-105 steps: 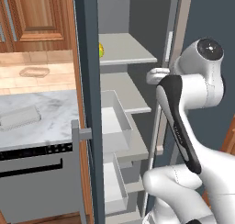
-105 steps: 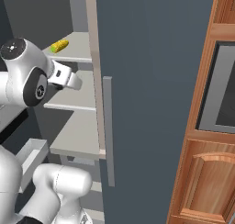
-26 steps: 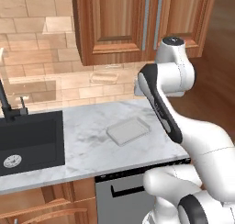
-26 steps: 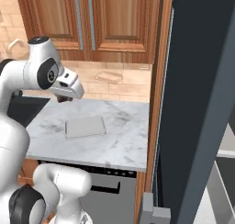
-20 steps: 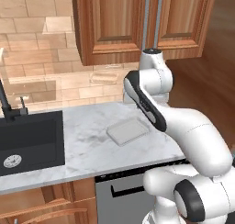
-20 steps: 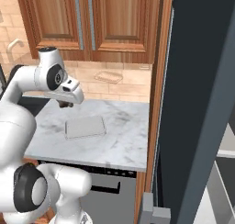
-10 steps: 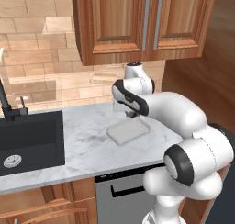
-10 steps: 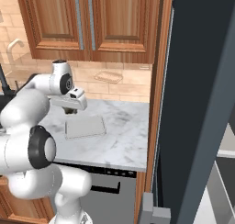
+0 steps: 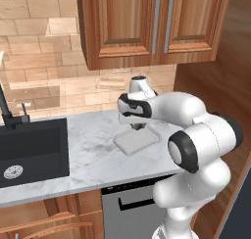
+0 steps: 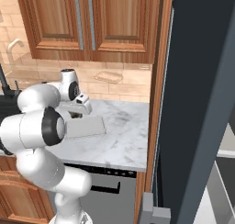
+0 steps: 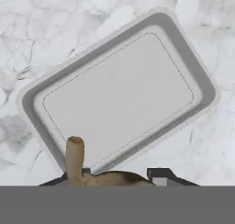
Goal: Take the garlic and corn out of the freezer and place them in the tupperware container on the counter. Then put the tupperware containing the vegetables back in the freezer.
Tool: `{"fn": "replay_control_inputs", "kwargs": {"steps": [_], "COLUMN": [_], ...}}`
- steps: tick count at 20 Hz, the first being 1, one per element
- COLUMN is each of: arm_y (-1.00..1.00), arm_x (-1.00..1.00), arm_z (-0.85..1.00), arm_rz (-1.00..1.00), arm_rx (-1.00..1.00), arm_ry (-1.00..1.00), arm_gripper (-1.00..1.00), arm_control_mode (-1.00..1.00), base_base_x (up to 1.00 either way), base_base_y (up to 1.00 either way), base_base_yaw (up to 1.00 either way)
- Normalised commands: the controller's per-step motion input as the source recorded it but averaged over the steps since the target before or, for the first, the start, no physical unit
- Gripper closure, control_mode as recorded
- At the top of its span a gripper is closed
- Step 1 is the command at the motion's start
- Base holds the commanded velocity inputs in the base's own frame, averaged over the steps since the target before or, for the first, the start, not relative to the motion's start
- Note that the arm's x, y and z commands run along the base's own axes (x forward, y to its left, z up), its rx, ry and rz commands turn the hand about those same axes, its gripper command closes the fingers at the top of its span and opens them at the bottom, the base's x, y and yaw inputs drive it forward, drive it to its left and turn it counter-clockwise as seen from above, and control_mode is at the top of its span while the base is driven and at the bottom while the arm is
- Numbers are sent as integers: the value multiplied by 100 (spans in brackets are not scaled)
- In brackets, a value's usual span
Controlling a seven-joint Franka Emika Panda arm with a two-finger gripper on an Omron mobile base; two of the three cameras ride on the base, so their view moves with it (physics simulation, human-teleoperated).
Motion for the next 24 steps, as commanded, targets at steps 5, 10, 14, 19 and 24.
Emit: {"fn": "replay_control_inputs", "kwargs": {"steps": [5,10,14,19,24], "arm_y": [1,4,6,12,19], "arm_x": [24,2,0,17,32], "arm_z": [-64,-56,-37,-23,-18], "arm_rz": [0,0,0,0,0], "arm_rx": [0,0,0,0,0], "arm_ry": [2,0,0,0,0], "arm_gripper": [100,100,100,100,100], "arm_control_mode": [-100,-100,-100,-100,-100], "base_base_x": [0,0,0,0,0], "base_base_y": [0,0,0,0,0], "base_base_yaw": [0,0,0,0,0]}}
